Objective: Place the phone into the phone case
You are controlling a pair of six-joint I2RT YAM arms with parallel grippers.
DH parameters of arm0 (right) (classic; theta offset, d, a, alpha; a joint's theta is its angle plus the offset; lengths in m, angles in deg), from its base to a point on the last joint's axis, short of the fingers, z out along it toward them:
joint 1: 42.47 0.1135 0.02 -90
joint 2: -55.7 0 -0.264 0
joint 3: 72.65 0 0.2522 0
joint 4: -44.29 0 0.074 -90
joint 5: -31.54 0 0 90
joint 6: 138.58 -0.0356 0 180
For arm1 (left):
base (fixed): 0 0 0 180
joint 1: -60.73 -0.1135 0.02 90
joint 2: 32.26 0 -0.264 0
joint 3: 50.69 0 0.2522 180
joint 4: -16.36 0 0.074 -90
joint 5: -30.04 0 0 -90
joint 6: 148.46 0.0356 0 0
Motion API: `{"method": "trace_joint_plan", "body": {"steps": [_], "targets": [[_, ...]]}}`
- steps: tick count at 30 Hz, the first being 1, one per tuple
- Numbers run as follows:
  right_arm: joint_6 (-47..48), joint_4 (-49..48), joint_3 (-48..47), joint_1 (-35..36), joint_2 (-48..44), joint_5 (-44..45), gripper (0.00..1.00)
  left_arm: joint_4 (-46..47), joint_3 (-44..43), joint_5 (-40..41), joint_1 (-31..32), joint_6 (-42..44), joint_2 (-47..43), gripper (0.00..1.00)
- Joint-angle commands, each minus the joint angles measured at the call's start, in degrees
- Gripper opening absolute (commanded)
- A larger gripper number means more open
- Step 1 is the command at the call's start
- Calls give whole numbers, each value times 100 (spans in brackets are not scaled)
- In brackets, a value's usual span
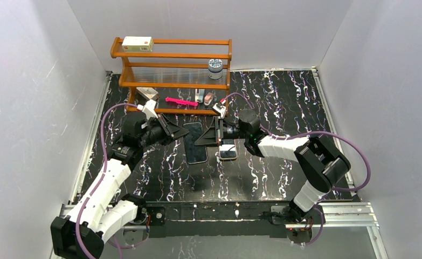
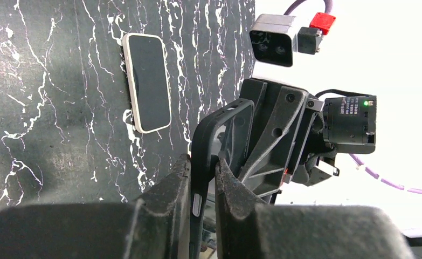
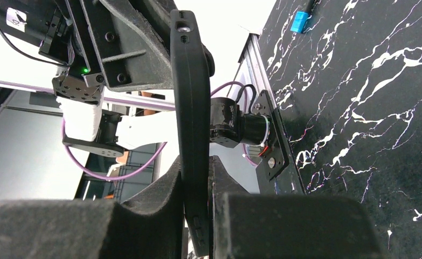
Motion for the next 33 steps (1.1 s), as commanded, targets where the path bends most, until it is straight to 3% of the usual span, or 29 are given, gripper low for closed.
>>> {"method": "trace_joint_plan", "body": {"steps": [1, 3, 5, 7, 12, 15, 19, 22, 25, 29, 33], "targets": [[77, -511, -358, 111, 2, 18, 13, -280, -52, 8, 37, 186, 86, 1], [73, -536, -390, 109, 21, 22, 13, -244, -42, -48, 37, 118, 15, 9], [56, -571, -432, 111, 39, 40, 13, -230, -18, -86, 40, 2, -105, 30], [29, -687, -486, 105, 56, 48, 13, -166, 91, -134, 35, -193, -274, 43], [-227, -1179, -528, 100, 135, 60, 13, 339, 565, -359, 36, -678, -596, 51], [-313, -1283, -565, 99, 215, 27, 14, 889, 946, -496, 37, -1078, -747, 46], [-375, -1345, -508, 96, 269, -29, 21, 1938, 1318, -689, 36, -1701, -816, 14], [-360, -1316, -410, 88, 223, -46, 32, 2706, 1584, -734, 40, -2170, -854, 2], [-289, -1207, -316, 82, 116, -86, 45, 3369, 1799, -697, 35, -2647, -871, 0], [-273, -1172, -98, 52, -53, -214, 60, 3649, 1783, -558, 35, -2656, -890, 0], [-624, -1445, 285, -9, -240, -335, 66, 3698, 1642, -424, 39, -2336, -927, 0]]}}
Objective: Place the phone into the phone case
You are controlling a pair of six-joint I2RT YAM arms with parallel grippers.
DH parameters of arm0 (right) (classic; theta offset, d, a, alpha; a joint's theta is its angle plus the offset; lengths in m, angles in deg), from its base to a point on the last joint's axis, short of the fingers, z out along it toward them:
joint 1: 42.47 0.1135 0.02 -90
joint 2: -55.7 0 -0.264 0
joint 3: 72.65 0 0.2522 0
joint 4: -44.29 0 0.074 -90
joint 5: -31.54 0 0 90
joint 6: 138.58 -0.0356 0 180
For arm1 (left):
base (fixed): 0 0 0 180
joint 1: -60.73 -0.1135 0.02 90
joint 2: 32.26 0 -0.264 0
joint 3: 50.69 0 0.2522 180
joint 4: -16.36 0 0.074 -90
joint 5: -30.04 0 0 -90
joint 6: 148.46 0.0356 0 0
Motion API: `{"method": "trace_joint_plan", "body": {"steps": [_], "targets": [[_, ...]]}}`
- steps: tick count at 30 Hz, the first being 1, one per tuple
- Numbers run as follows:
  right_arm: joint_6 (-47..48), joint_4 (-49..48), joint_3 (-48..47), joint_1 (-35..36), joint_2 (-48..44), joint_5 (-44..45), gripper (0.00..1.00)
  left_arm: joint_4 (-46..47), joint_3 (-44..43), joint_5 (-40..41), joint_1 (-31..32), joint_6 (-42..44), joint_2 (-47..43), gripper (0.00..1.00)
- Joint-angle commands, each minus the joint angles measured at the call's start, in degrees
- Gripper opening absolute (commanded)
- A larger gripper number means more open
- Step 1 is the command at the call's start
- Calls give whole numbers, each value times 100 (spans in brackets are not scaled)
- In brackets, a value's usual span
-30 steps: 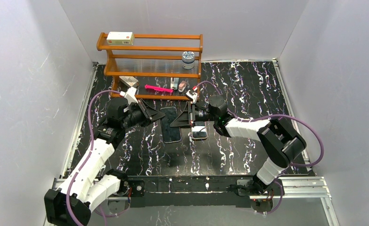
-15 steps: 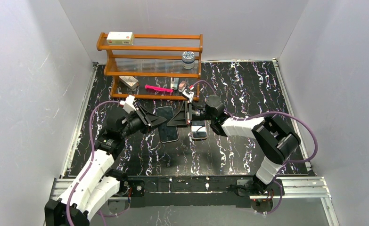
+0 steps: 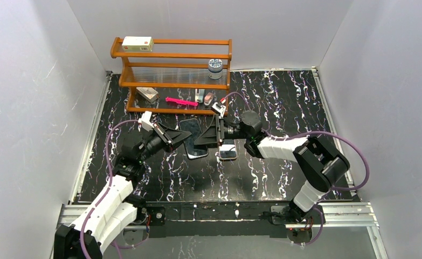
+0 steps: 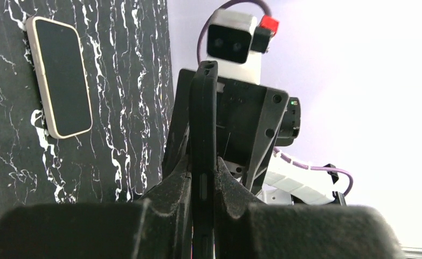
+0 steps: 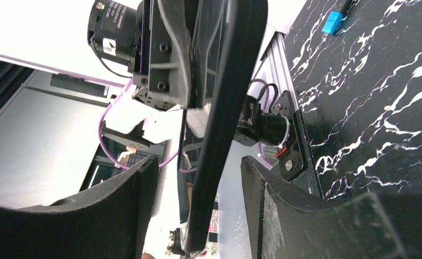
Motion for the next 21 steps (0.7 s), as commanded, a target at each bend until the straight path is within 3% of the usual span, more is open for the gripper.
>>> {"method": "trace_joint_plan", "body": {"steps": [1, 5, 10, 16, 18, 21], "targets": [[-333, -735, 373, -56, -402, -193, 67, 649, -282, 103, 35, 179, -134, 0], [-699, -1113, 658, -114, -551, -288, 68, 707, -291, 173, 32, 319, -118, 0], [-815, -1267, 889, -171, -780, -286, 56, 505, -333, 267, 35, 544, -163, 0], [-848, -1230, 948, -194, -908, -329, 50, 347, -278, 367, 31, 648, -225, 0], [-868, -1190, 950, -203, -942, -304, 43, 146, -337, 413, 31, 798, -228, 0], [-878, -982, 921, -204, -1001, -257, 24, -703, -573, 570, 35, 1600, -178, 0]]}}
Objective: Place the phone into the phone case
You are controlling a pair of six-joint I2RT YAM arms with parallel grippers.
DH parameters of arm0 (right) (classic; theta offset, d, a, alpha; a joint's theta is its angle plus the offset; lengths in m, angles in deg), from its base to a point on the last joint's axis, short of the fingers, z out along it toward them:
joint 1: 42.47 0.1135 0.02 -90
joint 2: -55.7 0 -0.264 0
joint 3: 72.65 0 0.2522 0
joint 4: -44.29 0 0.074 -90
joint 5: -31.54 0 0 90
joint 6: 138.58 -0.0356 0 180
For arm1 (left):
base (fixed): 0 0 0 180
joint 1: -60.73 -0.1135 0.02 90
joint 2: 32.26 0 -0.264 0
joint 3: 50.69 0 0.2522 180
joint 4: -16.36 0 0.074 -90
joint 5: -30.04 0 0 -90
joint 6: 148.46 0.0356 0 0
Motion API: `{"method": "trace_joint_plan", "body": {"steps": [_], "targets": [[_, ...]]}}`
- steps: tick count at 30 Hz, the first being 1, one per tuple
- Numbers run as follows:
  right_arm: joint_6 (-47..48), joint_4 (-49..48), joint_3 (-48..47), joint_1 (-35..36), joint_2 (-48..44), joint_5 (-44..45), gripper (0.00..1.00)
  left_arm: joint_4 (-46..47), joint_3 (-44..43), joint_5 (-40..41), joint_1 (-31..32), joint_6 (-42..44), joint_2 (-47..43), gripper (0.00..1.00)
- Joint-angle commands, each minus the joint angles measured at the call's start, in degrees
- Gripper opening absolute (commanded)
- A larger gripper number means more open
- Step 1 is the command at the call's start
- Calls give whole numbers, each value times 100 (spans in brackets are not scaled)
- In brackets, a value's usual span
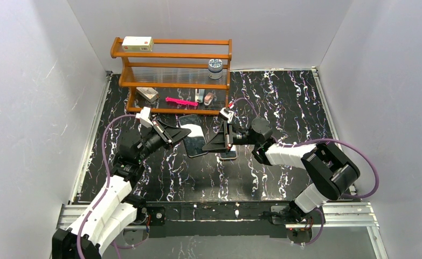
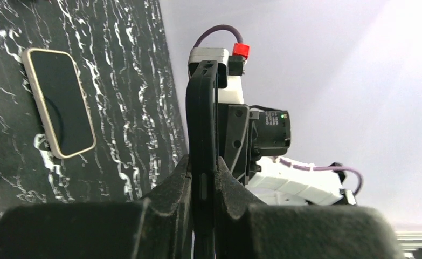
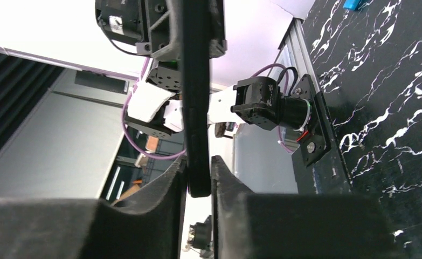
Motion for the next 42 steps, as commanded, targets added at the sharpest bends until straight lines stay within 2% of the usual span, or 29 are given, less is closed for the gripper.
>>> {"method": "trace_joint_plan", "body": {"steps": [1, 3, 7, 10, 11, 19, 21, 24, 31, 42], "targets": [[-105, -83, -15, -50, -363, -32, 16, -1122, -516, 417, -6, 1384, -25, 0], [37, 429, -80, -47, -430, 32, 1, -1591, -680, 486, -5, 1859, 58, 0], [401, 1550, -256, -49, -537, 171, 1, -2032, -840, 572, -9, 2263, 152, 0], [516, 1859, -306, -50, -605, 299, 1, -2034, -845, 539, -7, 2232, 145, 0], [547, 1880, -309, -50, -614, 315, 4, -2003, -841, 488, -8, 2184, 144, 0], [775, 1435, -283, -84, -692, 325, 50, -1086, -677, -298, -8, 1133, 24, 0], [866, 1446, -294, -101, -712, 356, 56, -964, -653, -436, -8, 972, -47, 0], [1009, 1499, -359, -122, -673, 372, 60, -827, -604, -608, -9, 815, -142, 0], [1192, 1591, -612, -122, -417, 297, 61, -549, -328, -768, -9, 640, -152, 0], [920, 1172, -743, -97, 38, 204, 49, -413, -75, -769, -5, 594, -53, 0]]}}
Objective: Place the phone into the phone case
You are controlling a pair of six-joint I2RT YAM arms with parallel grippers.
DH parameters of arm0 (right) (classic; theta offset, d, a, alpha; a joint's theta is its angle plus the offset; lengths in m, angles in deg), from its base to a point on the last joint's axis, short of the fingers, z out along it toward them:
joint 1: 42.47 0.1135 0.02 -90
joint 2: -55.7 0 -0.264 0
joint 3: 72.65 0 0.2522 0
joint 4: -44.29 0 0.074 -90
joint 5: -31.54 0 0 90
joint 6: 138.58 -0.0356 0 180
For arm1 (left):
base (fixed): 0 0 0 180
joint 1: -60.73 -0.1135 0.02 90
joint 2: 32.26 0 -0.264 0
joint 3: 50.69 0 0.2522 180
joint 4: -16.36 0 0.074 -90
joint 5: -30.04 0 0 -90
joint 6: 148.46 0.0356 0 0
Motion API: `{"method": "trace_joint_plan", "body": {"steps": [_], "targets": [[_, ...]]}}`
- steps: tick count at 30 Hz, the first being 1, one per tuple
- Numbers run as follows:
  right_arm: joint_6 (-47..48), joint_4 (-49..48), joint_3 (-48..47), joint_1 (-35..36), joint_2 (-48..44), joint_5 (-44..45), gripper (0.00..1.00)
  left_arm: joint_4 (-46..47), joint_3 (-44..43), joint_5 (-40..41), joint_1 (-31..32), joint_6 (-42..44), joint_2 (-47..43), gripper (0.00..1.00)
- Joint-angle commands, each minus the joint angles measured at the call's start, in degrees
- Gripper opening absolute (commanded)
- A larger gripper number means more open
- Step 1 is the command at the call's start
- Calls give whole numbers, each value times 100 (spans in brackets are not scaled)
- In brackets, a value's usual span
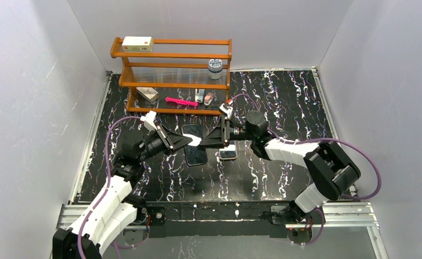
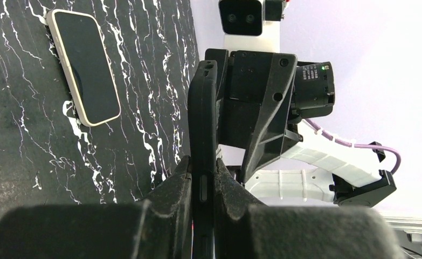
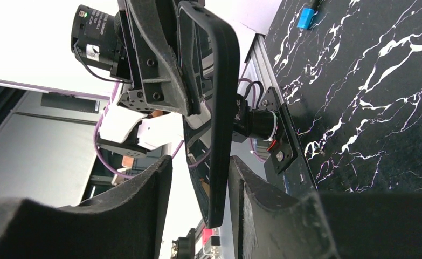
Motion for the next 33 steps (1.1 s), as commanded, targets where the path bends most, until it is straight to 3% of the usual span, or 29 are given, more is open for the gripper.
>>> {"method": "trace_joint_plan", "body": {"steps": [1, 4, 7, 10, 13, 15, 25, 29, 31, 33], "targets": [[-129, -544, -238, 18, 156, -83, 47, 438, 38, -194, -8, -94, -42, 0], [-239, -677, -255, 33, 279, -95, 37, 446, 65, -185, -9, -95, -38, 0], [-297, -788, -247, 33, 367, -98, 16, 322, 40, -137, -10, -7, -32, 0], [-299, -804, -239, 31, 414, -79, 2, -646, -244, 189, -11, 468, -23, 15], [-290, -801, -223, 33, 434, -52, 1, -1249, -427, 544, -10, 782, -89, 39], [-244, -761, -230, 33, 442, -24, 1, -1582, -515, 731, -5, 920, -87, 41], [-19, -460, -297, 39, 548, 46, 1, -2324, -737, 1157, -11, 1458, 262, 2], [142, -238, -361, 43, 574, 139, 1, -2562, -815, 1242, -4, 1635, 410, 0], [175, -175, -377, 50, 575, 183, 1, -2636, -855, 1283, 0, 1736, 418, 10], [216, -112, -379, 50, 575, 278, 1, -2784, -905, 1428, -6, 1829, 381, 35]]}}
